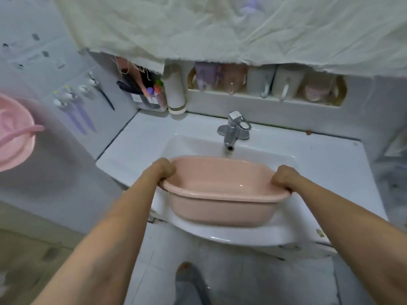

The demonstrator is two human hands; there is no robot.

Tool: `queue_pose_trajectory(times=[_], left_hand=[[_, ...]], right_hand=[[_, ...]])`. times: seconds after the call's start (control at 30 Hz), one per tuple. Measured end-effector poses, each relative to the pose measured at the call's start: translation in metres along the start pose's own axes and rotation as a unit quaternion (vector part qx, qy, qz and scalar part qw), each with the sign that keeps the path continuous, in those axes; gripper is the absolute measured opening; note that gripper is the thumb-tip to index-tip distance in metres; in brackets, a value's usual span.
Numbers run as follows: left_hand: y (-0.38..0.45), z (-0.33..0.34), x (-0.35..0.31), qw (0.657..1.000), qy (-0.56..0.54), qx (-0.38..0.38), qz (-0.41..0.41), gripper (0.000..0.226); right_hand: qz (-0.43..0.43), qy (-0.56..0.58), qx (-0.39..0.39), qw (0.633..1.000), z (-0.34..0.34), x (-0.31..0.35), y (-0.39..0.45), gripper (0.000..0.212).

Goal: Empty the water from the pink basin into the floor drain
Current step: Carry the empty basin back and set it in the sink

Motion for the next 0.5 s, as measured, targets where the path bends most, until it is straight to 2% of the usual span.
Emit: queue_pose_trajectory(times=[0.2, 0.33, 0.43, 0.5], left_hand=[[0.083, -0.014, -0.024, 0.996, 0.056, 0.027, 0.058, 0.037], [0.116, -0.012, -0.036, 0.993, 0.079, 0.028, 0.085, 0.039], [0.136, -0.005, -0.036, 0.992, 0.025, 0.016, 0.120, 0.039], [0.145, 0.001, -0.033, 0.989, -0.010, 0.003, 0.150, 0.035]], right_hand=[[0.097, 0.073, -0.004, 0.993, 0.019, 0.014, 0.019, 0.027], [0.134, 0.119, -0.060, 0.982, 0.031, 0.012, 0.024, 0.020], [0.141, 0.164, -0.133, 0.967, 0.038, 0.007, 0.029, 0.028], [0.150, 0.178, -0.151, 0.961, 0.038, 0.008, 0.033, 0.031]])
Point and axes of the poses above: each hand's wrist, its own y-axis towards the middle knuckle, its own z-axis out of the palm, x = y × z, the point moved 5 cm from there along y, towards the middle knuckle, and after that the axes turned 1 degree about -y, right-handed, at the moved point
